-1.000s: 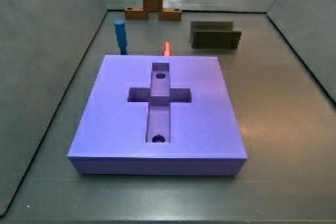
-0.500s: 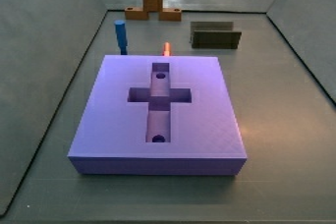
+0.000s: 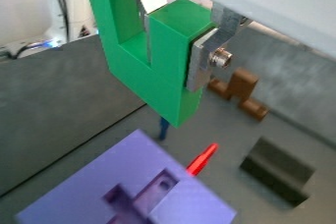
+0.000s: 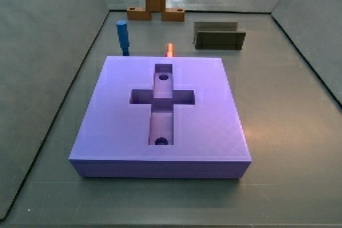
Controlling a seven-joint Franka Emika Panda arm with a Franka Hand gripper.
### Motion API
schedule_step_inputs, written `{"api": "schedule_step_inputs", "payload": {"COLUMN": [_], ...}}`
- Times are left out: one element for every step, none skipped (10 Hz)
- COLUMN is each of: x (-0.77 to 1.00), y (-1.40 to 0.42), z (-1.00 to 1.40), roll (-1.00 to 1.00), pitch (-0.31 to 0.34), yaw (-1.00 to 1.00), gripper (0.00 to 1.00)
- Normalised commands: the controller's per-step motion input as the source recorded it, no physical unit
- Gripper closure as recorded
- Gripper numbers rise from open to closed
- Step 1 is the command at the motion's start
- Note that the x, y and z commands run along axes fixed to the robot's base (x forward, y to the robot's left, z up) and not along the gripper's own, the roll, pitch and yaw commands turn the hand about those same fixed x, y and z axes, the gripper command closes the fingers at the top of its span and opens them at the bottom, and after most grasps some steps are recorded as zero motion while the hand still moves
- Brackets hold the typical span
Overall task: Pick up the green object. Move up. Place the green object on the fixture. Regrasp the green object. Move to above the board. Insert the green object.
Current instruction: Move to above the board, then insert the green object.
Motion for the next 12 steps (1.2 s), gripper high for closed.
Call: {"api": "schedule_step_inputs", "payload": {"x": [-0.07,-0.06,-0.04,0.0,0.0,0.0,0.0,0.02,0.0,0.01,0.0,0.0], "y": [0.02,0.02,0.01,0.0,-0.04,-0.1,-0.09,-0.1,-0.1,-0.09,-0.09,-0.09], "z": [0.01,0.0,0.0,0.0,-0.06,-0.09,-0.14,-0.16,-0.17,-0.18,-0.21,-0.24], "roll": [-0.64,-0.43,-0.27,-0.01,-0.27,-0.3,-0.33,-0.32,-0.32,-0.34,-0.38,-0.4], "pitch": [-0.037,-0.044,-0.039,0.0,-0.009,-0.011,-0.013,-0.013,-0.029,-0.016,-0.033,-0.05], "yaw": [0.01,0.01,0.0,0.0,-0.1,-0.09,-0.11,-0.1,-0.09,-0.05,-0.02,0.0], "gripper": [1.0,1.0,1.0,1.0,1.0,1.0,1.0,1.0,1.0,1.0,1.0,1.0]}}
